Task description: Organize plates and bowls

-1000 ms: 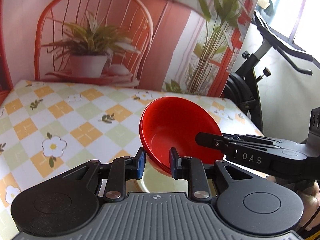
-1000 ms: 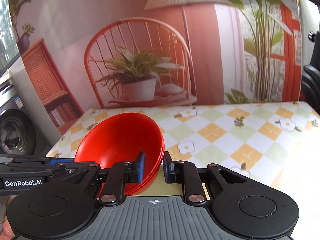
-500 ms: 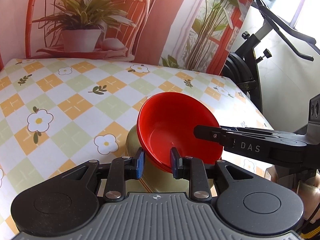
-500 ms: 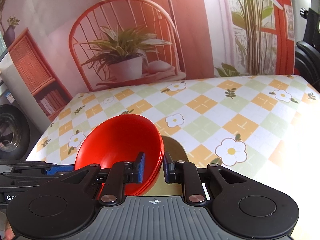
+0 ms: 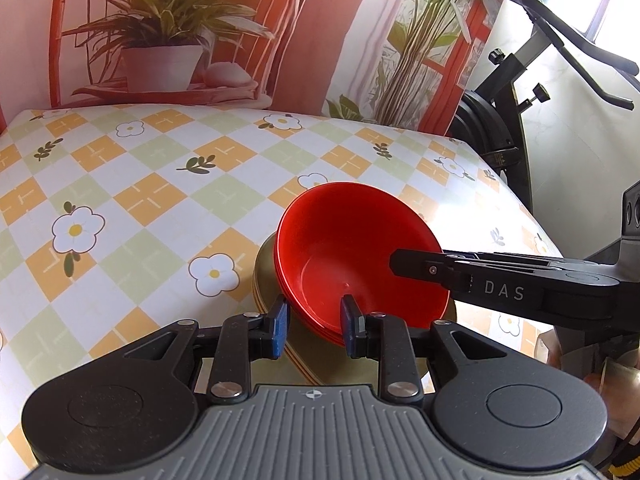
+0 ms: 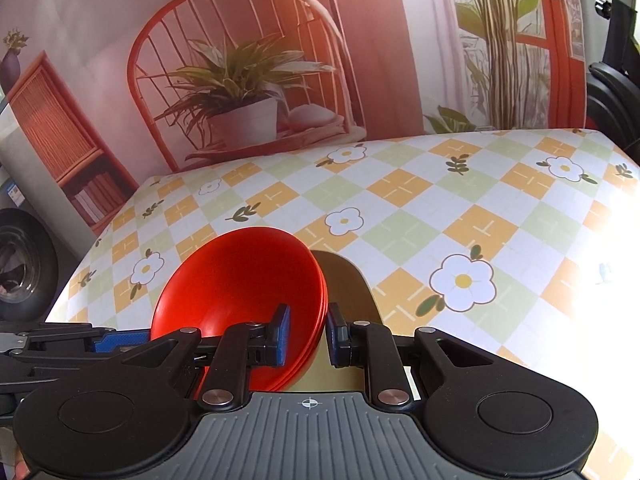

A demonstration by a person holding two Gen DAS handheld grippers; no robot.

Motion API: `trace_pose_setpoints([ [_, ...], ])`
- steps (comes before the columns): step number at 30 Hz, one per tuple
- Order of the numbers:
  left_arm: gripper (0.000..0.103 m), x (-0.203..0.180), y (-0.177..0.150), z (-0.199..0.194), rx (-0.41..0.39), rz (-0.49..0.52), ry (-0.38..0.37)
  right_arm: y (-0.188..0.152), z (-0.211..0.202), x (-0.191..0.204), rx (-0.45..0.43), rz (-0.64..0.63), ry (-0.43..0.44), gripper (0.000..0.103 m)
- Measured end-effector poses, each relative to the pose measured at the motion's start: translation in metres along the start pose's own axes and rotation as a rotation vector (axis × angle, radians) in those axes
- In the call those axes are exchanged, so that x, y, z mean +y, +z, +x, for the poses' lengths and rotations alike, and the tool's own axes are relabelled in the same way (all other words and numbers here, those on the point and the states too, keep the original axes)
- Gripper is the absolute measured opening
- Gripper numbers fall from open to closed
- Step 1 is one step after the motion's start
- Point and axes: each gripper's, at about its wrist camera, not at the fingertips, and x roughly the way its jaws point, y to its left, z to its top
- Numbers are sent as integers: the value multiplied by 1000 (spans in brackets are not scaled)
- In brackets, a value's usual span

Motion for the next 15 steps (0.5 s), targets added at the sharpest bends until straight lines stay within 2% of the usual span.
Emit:
trace_pose_setpoints([
  [15,28,-1,-2,0,-3,0,16,-4,6,-1,28,11,-3,19],
])
